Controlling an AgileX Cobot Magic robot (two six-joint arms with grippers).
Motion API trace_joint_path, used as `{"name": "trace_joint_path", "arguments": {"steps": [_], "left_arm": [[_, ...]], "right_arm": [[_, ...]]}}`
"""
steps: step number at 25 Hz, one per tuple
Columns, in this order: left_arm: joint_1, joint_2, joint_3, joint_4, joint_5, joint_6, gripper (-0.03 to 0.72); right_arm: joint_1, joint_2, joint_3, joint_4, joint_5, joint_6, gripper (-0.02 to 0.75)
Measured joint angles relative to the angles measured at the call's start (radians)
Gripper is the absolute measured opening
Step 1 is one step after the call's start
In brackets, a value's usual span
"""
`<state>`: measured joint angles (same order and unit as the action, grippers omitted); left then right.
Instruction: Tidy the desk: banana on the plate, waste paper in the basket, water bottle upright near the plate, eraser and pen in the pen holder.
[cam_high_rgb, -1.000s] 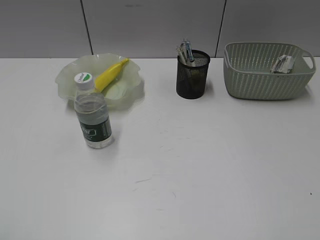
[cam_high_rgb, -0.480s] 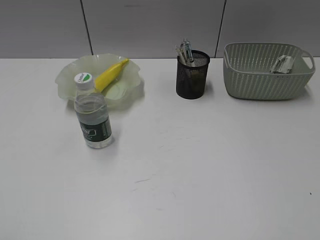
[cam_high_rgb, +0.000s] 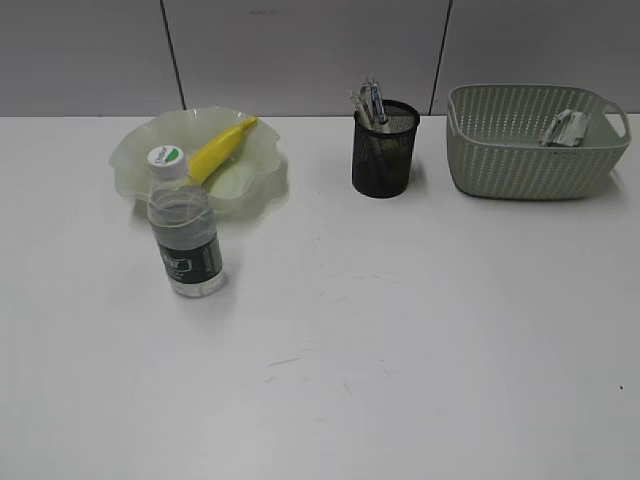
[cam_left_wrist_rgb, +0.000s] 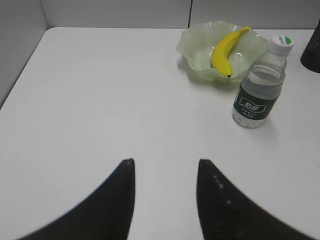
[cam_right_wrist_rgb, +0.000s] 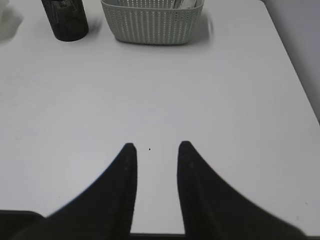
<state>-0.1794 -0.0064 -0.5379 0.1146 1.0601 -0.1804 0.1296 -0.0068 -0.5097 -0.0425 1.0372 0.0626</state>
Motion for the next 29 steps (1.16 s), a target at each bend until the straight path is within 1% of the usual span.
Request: {"name": "trace_joint_path", "arguments": {"steps": [29], "left_arm": [[0.000, 0.000, 0.000, -0.001, 0.000, 0.000, 0.307]], "right_arm": [[-0.001, 0.000, 0.000, 0.000, 0.000, 0.001, 0.237]]}}
